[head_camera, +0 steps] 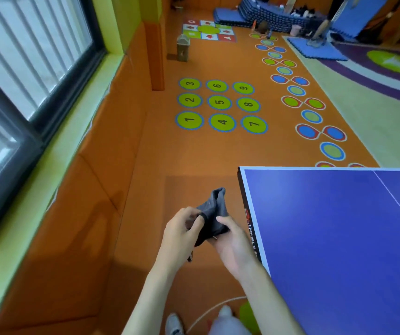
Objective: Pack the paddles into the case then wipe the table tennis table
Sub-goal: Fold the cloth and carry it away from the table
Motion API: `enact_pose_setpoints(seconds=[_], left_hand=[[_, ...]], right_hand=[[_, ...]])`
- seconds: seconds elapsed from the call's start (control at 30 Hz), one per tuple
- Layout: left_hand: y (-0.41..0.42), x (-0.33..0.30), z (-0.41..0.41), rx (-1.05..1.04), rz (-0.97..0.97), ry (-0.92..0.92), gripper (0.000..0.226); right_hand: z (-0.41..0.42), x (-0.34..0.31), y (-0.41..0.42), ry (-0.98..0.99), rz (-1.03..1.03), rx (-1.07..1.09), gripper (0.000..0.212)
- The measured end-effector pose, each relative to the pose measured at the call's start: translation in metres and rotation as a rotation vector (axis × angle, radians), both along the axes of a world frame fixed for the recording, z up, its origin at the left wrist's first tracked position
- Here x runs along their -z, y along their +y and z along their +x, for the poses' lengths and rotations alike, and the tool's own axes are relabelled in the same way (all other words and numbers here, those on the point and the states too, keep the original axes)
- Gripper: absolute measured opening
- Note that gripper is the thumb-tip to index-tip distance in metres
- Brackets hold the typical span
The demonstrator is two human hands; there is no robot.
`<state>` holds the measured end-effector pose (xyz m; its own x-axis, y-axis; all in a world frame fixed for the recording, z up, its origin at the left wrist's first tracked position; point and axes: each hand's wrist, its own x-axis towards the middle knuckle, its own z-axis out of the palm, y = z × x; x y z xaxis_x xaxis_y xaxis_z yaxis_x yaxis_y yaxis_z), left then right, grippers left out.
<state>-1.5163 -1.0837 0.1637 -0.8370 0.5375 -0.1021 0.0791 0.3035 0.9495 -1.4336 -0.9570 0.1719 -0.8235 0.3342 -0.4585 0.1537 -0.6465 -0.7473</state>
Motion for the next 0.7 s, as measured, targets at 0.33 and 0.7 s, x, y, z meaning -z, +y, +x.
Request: enact_pose_setpoints(seconds=[0.33,0.7], left_hand=[[0.043,0.008,-0.061,-0.179,0.023,-0.097,0.006],[0.144,-0.001,-0.15,-0.323,-0.254,0.138,0.008]], right_hand=[[-0.095,0.018,0.045,-0.104,-0.028,-0.097,0.022],[-0.202,0.008,0.134,-0.072,-0.022,-0.217,0.025]])
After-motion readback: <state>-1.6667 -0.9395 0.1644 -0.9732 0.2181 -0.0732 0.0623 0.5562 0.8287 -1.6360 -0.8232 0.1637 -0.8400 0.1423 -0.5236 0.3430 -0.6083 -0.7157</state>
